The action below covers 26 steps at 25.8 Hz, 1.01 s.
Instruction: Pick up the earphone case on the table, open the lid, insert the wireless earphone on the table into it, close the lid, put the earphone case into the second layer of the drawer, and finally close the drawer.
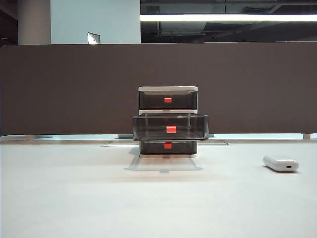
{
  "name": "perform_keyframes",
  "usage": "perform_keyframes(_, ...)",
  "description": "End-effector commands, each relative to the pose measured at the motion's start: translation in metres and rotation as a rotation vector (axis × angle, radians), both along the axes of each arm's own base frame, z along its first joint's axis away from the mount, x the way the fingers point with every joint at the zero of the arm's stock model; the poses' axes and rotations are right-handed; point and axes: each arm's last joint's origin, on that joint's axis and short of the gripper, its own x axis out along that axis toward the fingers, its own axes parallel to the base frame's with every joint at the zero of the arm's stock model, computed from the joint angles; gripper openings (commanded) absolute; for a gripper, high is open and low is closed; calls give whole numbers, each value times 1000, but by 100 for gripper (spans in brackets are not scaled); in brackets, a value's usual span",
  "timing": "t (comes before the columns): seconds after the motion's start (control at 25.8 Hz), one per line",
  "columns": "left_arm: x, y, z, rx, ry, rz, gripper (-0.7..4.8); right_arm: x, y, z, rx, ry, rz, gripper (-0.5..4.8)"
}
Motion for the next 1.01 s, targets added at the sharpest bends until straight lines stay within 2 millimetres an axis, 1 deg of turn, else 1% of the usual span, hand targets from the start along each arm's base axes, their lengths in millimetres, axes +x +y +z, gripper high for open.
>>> perform_keyframes(0.04, 0, 0, 1, 48, -15, 2, -6, 0, 0, 0, 5, -20, -1, -1)
perform_keyframes(0.5, 0, 0, 2, 50, -24, 3, -6, 0, 0, 1, 13, -22, 5, -1)
perform_keyframes(0.58, -1, 0, 8, 19, -56, 0, -6, -1, 1, 4, 23, -31, 22, -1)
perform_keyframes(0.62, -3, 0, 17, -4, -78, -2, -6, -2, 1, 11, 23, -50, 24, -1)
perform_keyframes(0.85, -12, 0, 46, -90, -157, -16, -6, -10, 1, 38, 22, -82, 22, -2)
perform_keyframes(1.01, -19, 0, 66, -110, -210, -22, -6, -14, 1, 55, 23, -85, 23, -2)
